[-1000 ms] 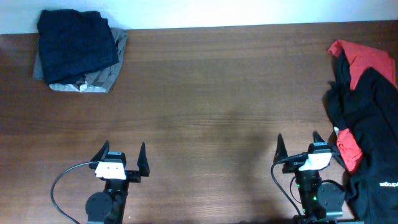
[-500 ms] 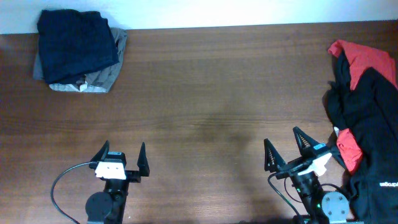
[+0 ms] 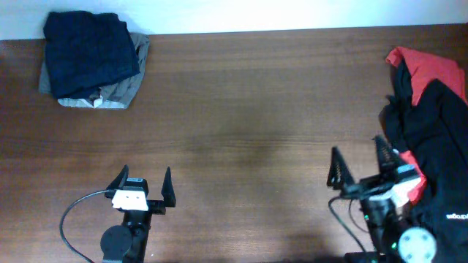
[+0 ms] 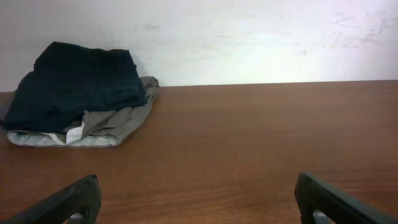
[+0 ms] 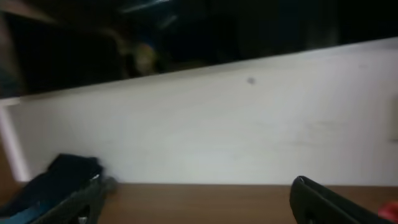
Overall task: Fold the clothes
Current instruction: 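Reach the right gripper into the black-and-red pile and grasp the black shirt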
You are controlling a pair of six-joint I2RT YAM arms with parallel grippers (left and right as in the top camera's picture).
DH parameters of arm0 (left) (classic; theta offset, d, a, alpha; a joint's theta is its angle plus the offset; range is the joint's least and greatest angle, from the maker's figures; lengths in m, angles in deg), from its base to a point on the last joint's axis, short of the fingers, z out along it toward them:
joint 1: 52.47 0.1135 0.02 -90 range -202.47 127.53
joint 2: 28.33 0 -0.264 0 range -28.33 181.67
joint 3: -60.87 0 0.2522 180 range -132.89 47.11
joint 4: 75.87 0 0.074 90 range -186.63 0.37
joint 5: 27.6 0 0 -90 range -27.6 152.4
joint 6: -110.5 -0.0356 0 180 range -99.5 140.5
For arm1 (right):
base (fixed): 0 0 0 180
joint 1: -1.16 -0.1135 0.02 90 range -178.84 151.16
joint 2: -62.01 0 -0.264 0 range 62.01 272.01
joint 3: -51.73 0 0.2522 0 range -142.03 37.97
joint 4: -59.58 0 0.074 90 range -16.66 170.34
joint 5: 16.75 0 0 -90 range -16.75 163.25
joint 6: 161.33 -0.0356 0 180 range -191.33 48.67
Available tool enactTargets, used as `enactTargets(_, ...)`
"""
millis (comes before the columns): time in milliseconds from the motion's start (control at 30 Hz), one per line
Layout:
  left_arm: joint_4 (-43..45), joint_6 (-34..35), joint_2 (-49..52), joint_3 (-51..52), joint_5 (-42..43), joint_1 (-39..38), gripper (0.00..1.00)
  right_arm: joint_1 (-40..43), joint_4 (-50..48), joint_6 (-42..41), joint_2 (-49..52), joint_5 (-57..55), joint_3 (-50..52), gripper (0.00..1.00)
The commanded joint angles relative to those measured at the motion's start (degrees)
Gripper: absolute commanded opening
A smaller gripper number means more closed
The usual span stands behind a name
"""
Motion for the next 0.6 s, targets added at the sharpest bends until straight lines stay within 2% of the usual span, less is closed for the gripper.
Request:
enactTargets(0,-0.4,-0.9,-0.5,0.1,-0.4,0.3,0.99,-0.2,4.4,5.2,11.1,-10.2,-9.8,0.99)
enactTargets(133,-0.4,-0.9,-0.5,0.1,-0.4,0.3,0.99,0.9,15.6,7.6,27.7,-20.5,-24.6,0.98)
enactTargets(367,-0.4,-0.9,-0.5,0.1,-0.4,0.3,0.99,13.0,39.7,7.5,60.6,-19.2,-54.5,0.99)
enactTargets(467,-0.4,-0.9,-0.5,0.1,-0.4,0.3,0.99,15.9,46.6,7.5,70.3,-19.2,-62.3,0.98)
enactTargets(567,-0.4,-0.9,-0.5,0.1,-0.4,0.3,0.99,17.2,49.9,7.5,77.5,-18.8,-65.5,0.98)
